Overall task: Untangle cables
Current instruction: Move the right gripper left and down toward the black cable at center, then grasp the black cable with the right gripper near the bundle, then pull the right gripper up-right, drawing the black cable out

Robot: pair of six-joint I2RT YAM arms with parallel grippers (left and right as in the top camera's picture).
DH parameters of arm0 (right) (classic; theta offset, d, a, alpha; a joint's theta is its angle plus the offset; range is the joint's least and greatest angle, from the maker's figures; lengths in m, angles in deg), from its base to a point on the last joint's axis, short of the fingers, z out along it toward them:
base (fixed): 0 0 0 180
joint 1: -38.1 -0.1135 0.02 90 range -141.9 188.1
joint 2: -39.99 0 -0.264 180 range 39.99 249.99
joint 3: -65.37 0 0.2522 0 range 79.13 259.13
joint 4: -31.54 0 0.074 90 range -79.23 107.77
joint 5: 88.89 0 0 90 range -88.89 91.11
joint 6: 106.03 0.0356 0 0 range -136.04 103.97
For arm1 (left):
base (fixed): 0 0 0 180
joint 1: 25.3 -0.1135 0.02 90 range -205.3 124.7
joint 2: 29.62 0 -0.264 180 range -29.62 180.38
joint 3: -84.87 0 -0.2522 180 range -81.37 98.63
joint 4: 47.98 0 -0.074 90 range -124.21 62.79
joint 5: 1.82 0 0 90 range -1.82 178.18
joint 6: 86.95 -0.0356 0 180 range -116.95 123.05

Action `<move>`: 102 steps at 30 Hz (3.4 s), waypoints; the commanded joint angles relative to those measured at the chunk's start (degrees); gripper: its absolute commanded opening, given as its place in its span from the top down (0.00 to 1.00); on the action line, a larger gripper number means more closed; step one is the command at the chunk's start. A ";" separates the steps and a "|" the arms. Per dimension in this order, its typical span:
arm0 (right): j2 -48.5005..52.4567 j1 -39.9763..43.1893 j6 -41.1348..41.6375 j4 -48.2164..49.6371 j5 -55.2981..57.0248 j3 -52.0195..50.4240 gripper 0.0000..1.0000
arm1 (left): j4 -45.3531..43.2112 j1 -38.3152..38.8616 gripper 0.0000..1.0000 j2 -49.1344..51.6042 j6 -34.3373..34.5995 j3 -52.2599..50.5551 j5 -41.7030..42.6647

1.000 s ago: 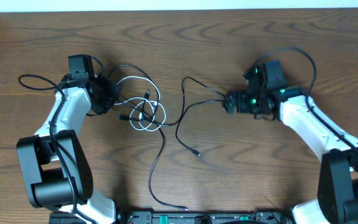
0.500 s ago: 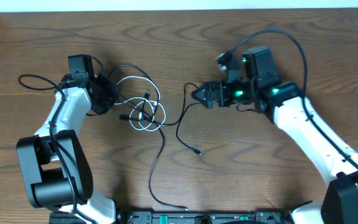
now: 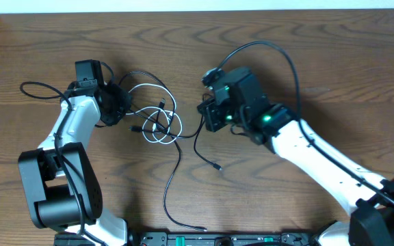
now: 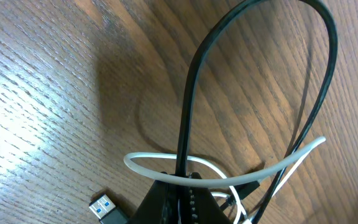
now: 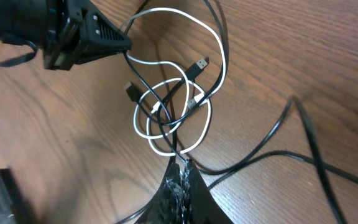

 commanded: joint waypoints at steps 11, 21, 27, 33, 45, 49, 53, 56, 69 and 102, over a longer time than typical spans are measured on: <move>11.76 -6.51 -8.09 5.55 5.01 0.20 0.58 | -0.07 -0.07 0.93 -1.33 -0.94 -0.52 0.70; 20.85 -8.35 -8.07 12.48 4.33 0.20 0.57 | -0.09 -0.07 0.92 -1.33 -0.92 -0.52 0.70; 22.43 -9.68 -8.09 16.37 4.35 0.20 0.58 | -0.09 -0.07 0.92 -1.33 -0.94 -0.52 0.68; 23.71 -11.37 -10.69 17.94 4.44 0.20 0.58 | -0.09 -0.07 0.93 -1.31 -0.94 -0.52 0.68; 29.03 -11.87 -13.22 22.82 5.05 0.20 0.58 | -0.09 -0.07 0.93 -1.31 -0.92 -0.52 0.68; 29.03 -11.87 -13.22 22.82 5.05 0.20 0.73 | -0.09 -0.07 0.92 -1.31 -0.92 -0.52 0.70; 29.03 -11.67 -13.18 22.80 5.03 0.22 0.93 | -0.11 -0.09 0.93 -1.31 -0.92 -0.52 0.70; 28.79 -11.37 -13.18 22.80 5.01 0.22 0.99 | -0.11 -0.09 0.92 -1.31 -0.92 -0.52 0.68; 17.62 -11.32 -13.00 20.50 -1.64 0.22 0.99 | -0.31 -0.09 0.93 -1.31 -0.92 -0.52 0.68; 2.67 -10.21 -19.67 -1.66 23.87 0.22 0.99 | -0.31 -0.09 0.92 -1.31 -0.94 -0.52 0.68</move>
